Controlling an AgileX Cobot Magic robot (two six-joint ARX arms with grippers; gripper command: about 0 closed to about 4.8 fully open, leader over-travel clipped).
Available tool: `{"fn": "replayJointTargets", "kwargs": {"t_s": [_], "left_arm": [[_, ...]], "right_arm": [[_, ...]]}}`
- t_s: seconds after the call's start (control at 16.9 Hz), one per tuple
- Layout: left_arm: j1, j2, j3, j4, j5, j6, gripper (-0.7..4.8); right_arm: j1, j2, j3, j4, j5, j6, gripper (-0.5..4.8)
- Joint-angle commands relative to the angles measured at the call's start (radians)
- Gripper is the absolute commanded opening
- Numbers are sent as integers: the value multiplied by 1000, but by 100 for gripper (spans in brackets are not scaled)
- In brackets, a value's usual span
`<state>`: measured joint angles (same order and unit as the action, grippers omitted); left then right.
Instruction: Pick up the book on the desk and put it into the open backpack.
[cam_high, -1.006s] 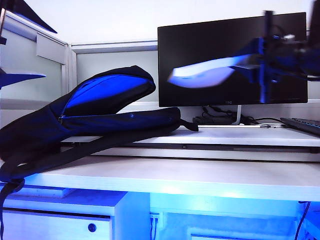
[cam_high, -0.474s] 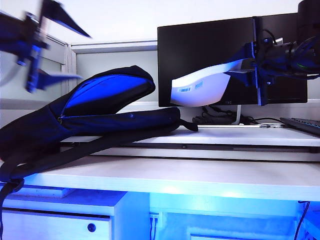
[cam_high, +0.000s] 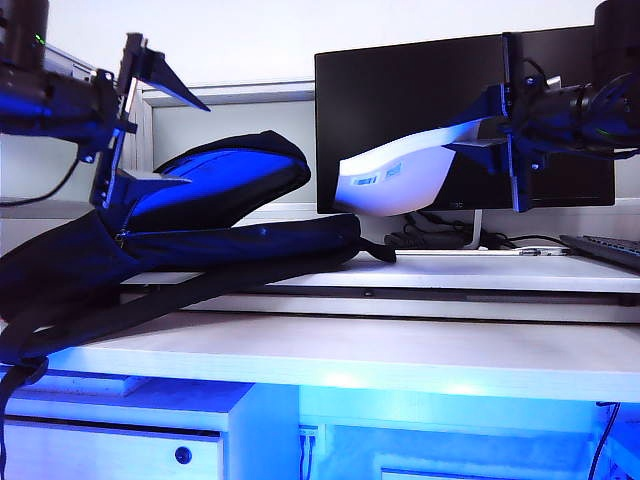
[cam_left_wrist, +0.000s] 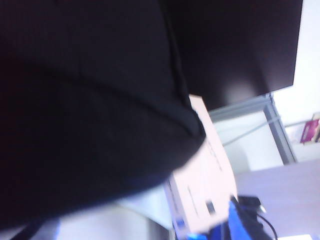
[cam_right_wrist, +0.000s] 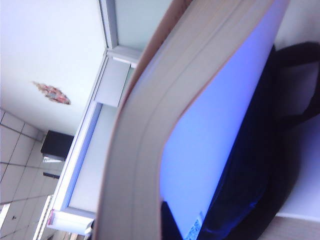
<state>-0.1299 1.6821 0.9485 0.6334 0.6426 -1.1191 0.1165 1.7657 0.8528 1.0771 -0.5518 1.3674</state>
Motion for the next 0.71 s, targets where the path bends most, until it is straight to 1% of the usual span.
{"fn": "replayJointTargets", "kwargs": {"t_s": [0.06, 0.18, 0.24, 0.36, 0.41, 0.47, 0.53, 0.59, 0.65, 0.71], "left_arm": [[0, 48, 32, 19, -29, -4, 479], [-13, 104, 86, 42, -31, -24, 479], [-21, 143, 137, 47, -31, -43, 479], [-50, 207, 227, 47, -39, -49, 479], [-68, 248, 285, 31, -40, -50, 457], [-79, 269, 320, 11, -39, -49, 304], [-94, 282, 336, 12, -38, -48, 19], [-103, 283, 340, 11, -45, -40, -7], [-107, 283, 340, 11, -38, -41, -6], [-107, 283, 340, 13, 4, -41, -7]], "right_arm": [[2, -14, 13, 55, -2, -11, -6], [2, -14, 13, 32, -2, -20, -6], [2, -14, 13, 21, -2, -32, -6], [4, -14, 13, 18, -1, -33, -6], [9, -14, 14, 18, 2, -33, -6], [10, -14, 14, 18, 8, -32, -6], [16, -14, 14, 18, 16, -32, -6], [26, -13, 19, 16, 19, -32, -6], [32, -13, 28, 13, 19, -32, -6], [47, -10, 61, -23, 36, -38, -6]]}}
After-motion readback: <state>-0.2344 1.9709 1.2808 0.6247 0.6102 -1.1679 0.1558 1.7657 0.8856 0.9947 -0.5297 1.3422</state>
